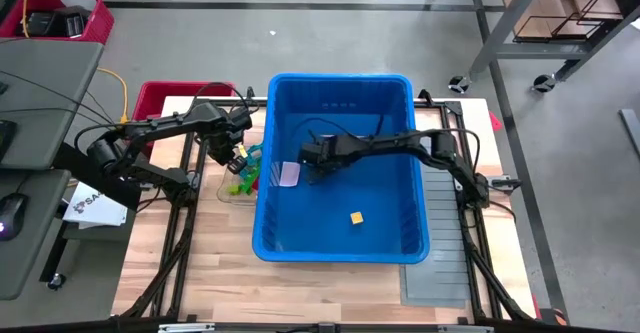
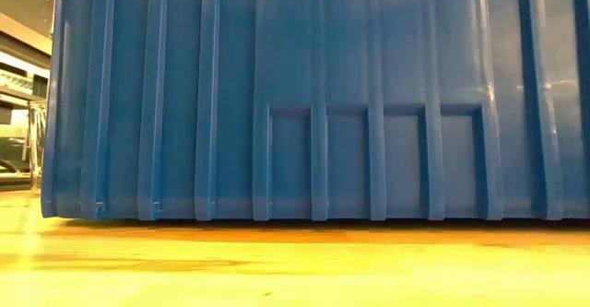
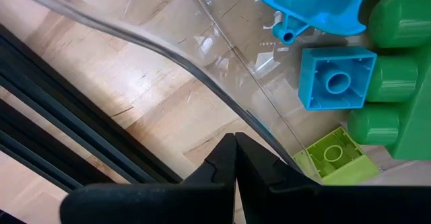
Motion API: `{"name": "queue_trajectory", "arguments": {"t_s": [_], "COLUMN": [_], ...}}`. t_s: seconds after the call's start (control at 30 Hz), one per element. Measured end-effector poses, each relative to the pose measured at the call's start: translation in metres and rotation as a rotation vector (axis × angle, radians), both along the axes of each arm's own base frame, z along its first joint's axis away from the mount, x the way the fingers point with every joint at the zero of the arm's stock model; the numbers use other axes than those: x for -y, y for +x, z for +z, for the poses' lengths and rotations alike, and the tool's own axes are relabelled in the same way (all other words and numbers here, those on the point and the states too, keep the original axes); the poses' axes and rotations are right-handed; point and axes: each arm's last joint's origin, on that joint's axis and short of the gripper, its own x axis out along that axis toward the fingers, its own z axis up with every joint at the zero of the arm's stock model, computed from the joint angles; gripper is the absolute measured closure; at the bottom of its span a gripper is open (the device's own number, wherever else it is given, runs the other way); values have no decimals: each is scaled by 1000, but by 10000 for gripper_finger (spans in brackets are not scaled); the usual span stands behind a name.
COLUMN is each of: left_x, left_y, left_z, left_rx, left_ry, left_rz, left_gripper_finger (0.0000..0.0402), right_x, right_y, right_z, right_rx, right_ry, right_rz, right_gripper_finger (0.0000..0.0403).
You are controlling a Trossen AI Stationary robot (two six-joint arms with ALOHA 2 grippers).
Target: Sort blocks
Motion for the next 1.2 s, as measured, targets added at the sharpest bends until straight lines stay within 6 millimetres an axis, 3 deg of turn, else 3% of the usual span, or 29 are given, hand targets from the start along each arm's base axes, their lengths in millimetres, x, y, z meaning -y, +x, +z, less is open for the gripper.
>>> {"name": "queue_trajectory", "arguments": {"t_s": [0.13, 0.23, 0.37, 0.53, 0.63, 0.73, 0.97, 1.2], "left_x": [0, 0, 0, 0, 0, 0, 0, 0], "left_y": [0, 0, 0, 0, 0, 0, 0, 0], "left_z": [0, 0, 0, 0, 0, 0, 0, 0], "left_rx": [0, 0, 0, 0, 0, 0, 0, 0], "left_ry": [0, 0, 1, 2, 2, 4, 5, 6], "left_rz": [0, 0, 0, 0, 1, 9, 10, 11], "left_gripper_finger": [402, 402, 402, 402, 402, 402, 402, 402], "right_x": [2, 3, -3, -17, -21, -21, -23, -24], "right_y": [5, 15, 31, 47, 53, 55, 71, 77], "right_z": [14, 39, 94, 174, 198, 201, 174, 154], "right_rx": [16, 56, 168, 432, 577, 644, 778, 821], "right_ry": [-48, -104, -261, -455, -476, -442, -270, -206], "right_rz": [57, 91, 156, 259, 302, 316, 359, 329], "right_gripper_finger": [332, 332, 332, 332, 332, 332, 329, 196]}}
